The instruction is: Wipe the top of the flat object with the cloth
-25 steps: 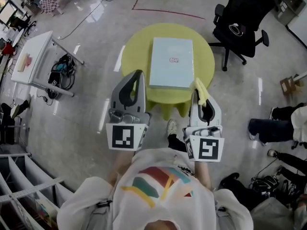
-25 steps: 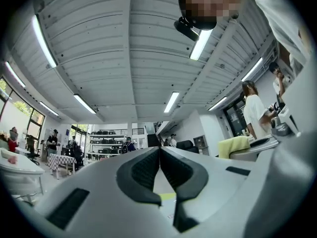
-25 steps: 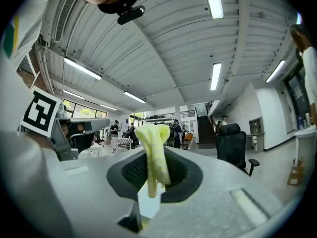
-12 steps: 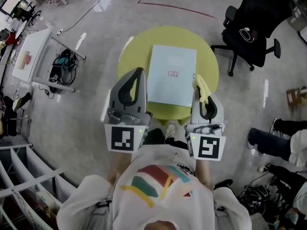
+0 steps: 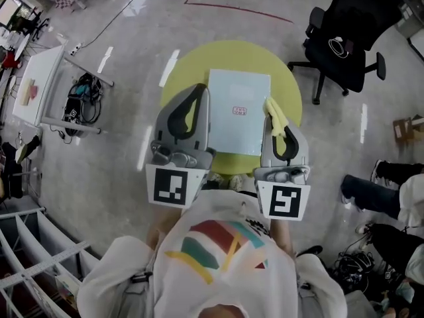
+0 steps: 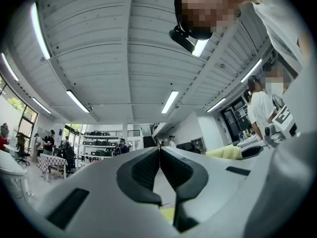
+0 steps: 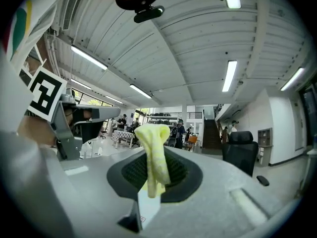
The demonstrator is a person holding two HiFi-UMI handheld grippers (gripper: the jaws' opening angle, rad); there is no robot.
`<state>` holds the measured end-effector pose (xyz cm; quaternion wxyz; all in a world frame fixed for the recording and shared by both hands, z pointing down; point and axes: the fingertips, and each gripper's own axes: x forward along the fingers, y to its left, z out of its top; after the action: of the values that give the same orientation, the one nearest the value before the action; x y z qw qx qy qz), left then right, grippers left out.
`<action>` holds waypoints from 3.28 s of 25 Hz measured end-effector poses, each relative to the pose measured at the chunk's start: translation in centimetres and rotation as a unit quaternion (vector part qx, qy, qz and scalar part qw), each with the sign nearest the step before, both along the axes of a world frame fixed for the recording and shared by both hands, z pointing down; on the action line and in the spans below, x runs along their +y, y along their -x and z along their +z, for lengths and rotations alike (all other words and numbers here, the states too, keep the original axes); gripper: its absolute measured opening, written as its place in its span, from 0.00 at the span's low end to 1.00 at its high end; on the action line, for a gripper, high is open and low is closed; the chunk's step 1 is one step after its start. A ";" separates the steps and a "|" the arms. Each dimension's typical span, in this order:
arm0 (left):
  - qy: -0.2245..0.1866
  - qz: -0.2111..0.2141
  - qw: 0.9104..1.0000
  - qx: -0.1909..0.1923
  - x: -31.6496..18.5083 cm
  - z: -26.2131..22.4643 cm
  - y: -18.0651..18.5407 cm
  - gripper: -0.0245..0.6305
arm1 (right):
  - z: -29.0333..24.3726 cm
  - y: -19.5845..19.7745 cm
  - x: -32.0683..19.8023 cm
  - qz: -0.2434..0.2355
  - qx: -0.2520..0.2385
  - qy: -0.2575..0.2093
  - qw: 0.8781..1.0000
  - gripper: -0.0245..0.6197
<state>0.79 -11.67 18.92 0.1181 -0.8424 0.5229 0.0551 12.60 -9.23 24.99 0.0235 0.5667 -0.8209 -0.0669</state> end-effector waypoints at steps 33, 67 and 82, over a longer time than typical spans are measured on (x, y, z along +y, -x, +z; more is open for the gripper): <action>0.044 -0.017 0.999 -0.003 -4.5 3.3 2.8 0.06 | 11.6 -1.4 -16.2 -0.056 0.443 0.140 0.884 0.08; 0.079 -0.068 0.993 -0.054 -4.3 7.3 6.1 0.06 | 32.3 -1.1 -22.3 -0.188 0.602 0.300 0.716 0.08; 0.073 -0.054 0.995 -0.045 -4.2 7.1 6.1 0.06 | 32.1 -0.2 -16.3 -0.260 0.559 0.365 0.698 0.08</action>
<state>-5.27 -15.88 26.02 0.0823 -0.8212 0.5641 -0.0274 12.78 -25.56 57.13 0.6645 0.1355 -0.7315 -0.0698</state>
